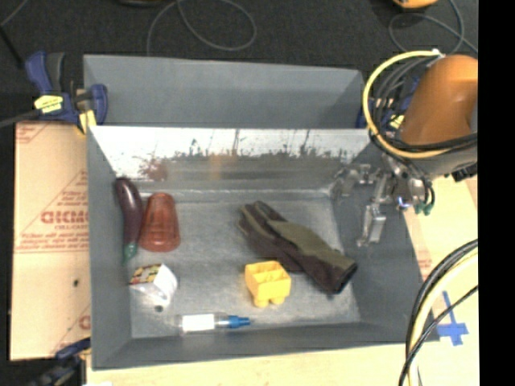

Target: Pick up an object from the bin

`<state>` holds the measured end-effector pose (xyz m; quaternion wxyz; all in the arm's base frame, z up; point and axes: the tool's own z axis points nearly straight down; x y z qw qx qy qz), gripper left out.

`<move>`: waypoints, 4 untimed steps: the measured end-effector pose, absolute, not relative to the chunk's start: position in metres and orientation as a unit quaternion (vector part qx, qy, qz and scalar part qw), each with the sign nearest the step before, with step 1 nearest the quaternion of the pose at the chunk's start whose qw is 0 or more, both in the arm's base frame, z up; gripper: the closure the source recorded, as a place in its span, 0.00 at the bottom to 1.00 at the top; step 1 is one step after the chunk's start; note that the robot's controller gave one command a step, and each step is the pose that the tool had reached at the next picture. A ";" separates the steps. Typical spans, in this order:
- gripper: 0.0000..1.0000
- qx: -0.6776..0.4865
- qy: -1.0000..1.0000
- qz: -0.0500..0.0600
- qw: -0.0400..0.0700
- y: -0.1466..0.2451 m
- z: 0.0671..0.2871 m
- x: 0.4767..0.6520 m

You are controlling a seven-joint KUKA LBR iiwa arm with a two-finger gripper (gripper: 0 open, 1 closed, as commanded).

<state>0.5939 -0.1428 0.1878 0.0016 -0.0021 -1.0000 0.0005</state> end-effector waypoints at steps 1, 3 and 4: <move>0.00 -0.001 -1.000 0.001 -0.002 -0.142 0.193 0.595; 0.00 0.037 -0.999 0.001 -0.005 -0.101 0.103 0.575; 1.00 0.036 -0.999 0.003 -0.007 -0.088 0.072 0.573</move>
Offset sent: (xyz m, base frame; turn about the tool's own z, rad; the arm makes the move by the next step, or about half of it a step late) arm -0.0221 0.0570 -0.1178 -0.2825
